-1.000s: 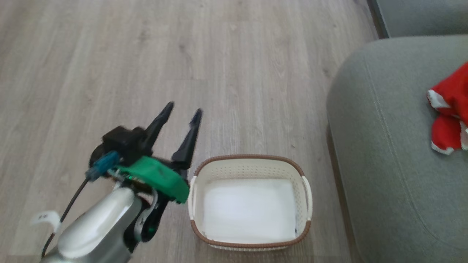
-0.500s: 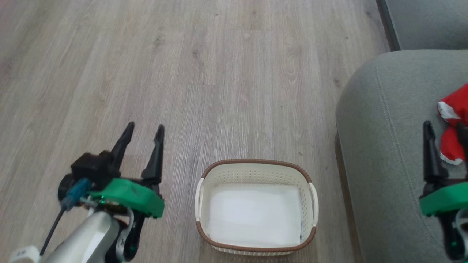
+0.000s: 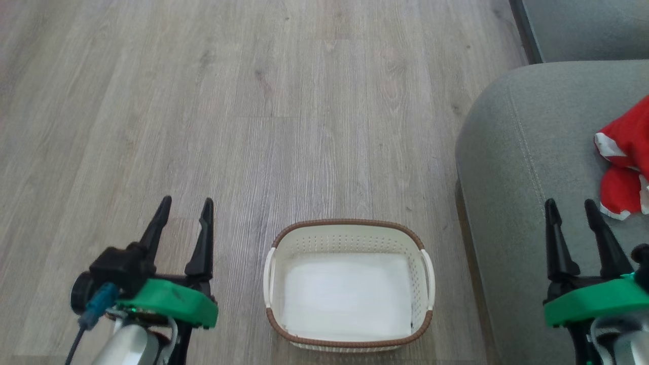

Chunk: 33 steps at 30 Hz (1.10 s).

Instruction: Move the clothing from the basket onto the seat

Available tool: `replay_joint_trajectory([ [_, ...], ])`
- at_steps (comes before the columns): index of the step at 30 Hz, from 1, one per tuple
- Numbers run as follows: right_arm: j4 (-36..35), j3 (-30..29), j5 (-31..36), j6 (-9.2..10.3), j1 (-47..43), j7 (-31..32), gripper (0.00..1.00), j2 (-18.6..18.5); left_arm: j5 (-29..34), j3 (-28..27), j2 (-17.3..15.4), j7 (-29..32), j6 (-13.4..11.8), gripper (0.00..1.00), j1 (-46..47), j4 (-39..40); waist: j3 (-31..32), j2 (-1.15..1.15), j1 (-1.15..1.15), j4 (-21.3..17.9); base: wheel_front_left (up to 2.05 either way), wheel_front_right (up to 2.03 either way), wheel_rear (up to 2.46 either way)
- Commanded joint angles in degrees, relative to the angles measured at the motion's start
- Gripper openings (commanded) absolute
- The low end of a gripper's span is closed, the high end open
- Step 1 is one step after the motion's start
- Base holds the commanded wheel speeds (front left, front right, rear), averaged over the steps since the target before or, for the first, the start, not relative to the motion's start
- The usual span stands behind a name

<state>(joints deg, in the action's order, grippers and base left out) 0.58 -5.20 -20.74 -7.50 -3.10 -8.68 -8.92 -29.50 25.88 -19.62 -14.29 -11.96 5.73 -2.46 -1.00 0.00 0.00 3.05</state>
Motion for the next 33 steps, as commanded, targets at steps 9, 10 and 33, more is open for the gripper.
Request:
replay_joint_trajectory([
  [9,1.86,2.93,-0.96,0.01,2.79,-2.62,1.00,-0.92,5.04,-7.44,3.46,-0.71,5.04,1.00,-0.27,-2.53,-0.55,0.00,0.00,-0.18,0.00,0.00,0.00],
  [10,2.07,3.04,-1.04,0.01,2.98,-2.69,1.00,-1.05,5.49,-7.88,3.89,-0.71,5.51,1.00,-0.38,-2.67,-0.53,0.00,0.00,-0.18,0.00,0.00,0.00],
  [33,4.08,4.47,-1.66,0.01,3.93,-3.24,1.00,-1.04,12.11,-14.46,9.58,-0.71,11.96,1.00,-1.37,-6.42,-0.31,0.00,0.00,-0.26,0.00,0.00,0.00],
])
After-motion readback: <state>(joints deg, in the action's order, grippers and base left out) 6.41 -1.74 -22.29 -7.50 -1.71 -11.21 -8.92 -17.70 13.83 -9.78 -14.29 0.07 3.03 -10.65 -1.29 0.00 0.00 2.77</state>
